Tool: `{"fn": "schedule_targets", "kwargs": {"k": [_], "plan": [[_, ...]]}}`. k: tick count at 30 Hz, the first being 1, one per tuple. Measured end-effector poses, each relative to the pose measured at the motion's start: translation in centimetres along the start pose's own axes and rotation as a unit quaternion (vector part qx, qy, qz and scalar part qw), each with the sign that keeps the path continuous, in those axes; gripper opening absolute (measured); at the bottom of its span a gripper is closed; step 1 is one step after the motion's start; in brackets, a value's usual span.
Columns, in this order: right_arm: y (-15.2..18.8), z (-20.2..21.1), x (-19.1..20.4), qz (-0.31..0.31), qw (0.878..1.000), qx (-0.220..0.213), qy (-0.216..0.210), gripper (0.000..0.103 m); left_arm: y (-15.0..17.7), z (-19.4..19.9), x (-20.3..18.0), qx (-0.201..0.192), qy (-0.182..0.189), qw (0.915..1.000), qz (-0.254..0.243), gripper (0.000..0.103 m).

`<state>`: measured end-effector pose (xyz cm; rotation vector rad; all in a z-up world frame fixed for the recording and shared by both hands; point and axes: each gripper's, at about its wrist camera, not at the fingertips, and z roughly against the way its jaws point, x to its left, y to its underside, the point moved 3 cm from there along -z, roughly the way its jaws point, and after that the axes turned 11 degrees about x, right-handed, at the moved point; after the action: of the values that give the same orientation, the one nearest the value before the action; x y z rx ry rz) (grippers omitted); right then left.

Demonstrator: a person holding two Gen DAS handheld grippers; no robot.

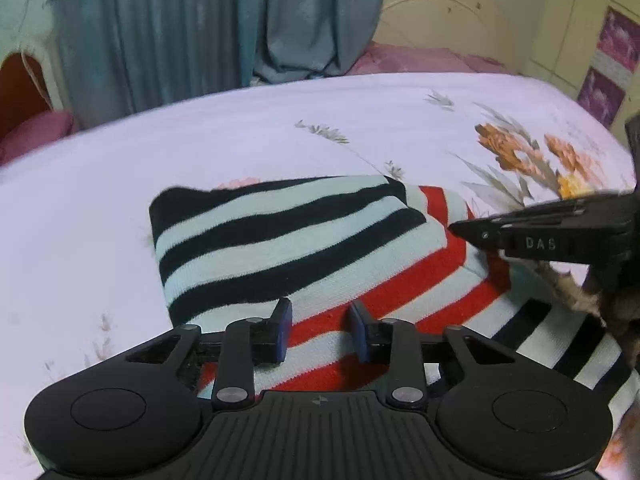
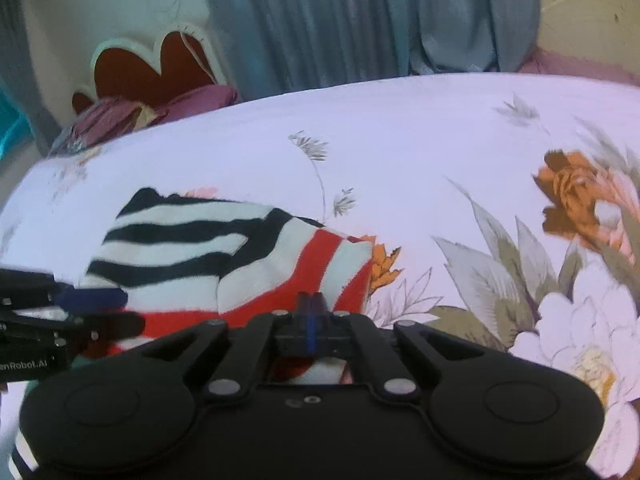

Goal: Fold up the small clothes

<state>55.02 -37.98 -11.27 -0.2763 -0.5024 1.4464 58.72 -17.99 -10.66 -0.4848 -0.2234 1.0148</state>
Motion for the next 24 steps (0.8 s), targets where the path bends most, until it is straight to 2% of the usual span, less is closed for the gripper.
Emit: {"fn": "schedule_targets", "kwargs": {"k": [1,2,4,6,9,10,11,12,13,15,17,19,22,24], "plan": [[0.1,0.4,0.2,0.002,1.000,-0.001,0.006,0.000,0.2,0.6,-0.3,-0.007,-0.002,1.0000,-0.001,0.033],[0.2,1.4,0.3,-0.003,1.000,-0.009,0.006,0.010,0.6,1.6,-0.7,-0.020,-0.001,0.9997,-0.010,0.033],[1.0,4.1,0.3,-0.012,0.999,-0.040,-0.014,0.015,1.8,3.8,-1.3,-0.045,0.013,0.9986,-0.024,0.033],[2.5,6.2,0.7,0.004,0.998,-0.049,-0.039,0.013,3.4,5.7,-2.2,-0.064,0.032,0.9969,-0.034,0.033],[5.9,9.2,1.8,0.031,0.996,-0.061,-0.060,0.008,5.8,7.0,-2.8,-0.067,0.056,0.9954,-0.039,0.033],[7.2,9.4,2.1,0.039,0.996,-0.054,-0.061,0.004,6.7,6.6,-2.8,-0.048,0.038,0.9972,-0.043,0.033],[8.0,8.8,2.2,0.050,0.997,-0.040,-0.039,0.001,7.5,5.8,-2.9,-0.033,0.017,0.9978,-0.054,0.032],[9.0,7.7,2.1,0.058,0.998,-0.016,-0.004,0.000,8.3,5.5,-3.0,-0.038,0.008,0.9970,-0.066,0.032],[9.9,6.9,1.8,0.053,0.998,-0.012,0.007,0.000,8.6,5.6,-3.2,-0.043,0.001,0.9968,-0.067,0.032],[9.8,6.9,1.8,0.034,0.999,-0.021,0.007,0.000,8.2,5.7,-3.9,-0.037,-0.021,0.9962,-0.076,0.033],[9.1,6.8,2.5,0.044,0.999,-0.014,0.020,0.000,8.0,5.8,-3.9,-0.038,-0.025,0.9965,-0.071,0.033],[8.9,7.8,2.7,0.038,0.999,-0.019,0.015,0.000,8.3,6.6,-3.8,-0.042,-0.030,0.9966,-0.064,0.033],[10.2,10.6,3.4,0.045,0.998,-0.046,0.000,0.003,9.4,7.8,-3.7,-0.045,-0.036,0.9967,-0.058,0.033],[11.5,10.5,3.4,0.050,0.998,-0.028,-0.006,0.003,10.3,7.9,-3.9,-0.042,-0.040,0.9967,-0.056,0.033]]}}
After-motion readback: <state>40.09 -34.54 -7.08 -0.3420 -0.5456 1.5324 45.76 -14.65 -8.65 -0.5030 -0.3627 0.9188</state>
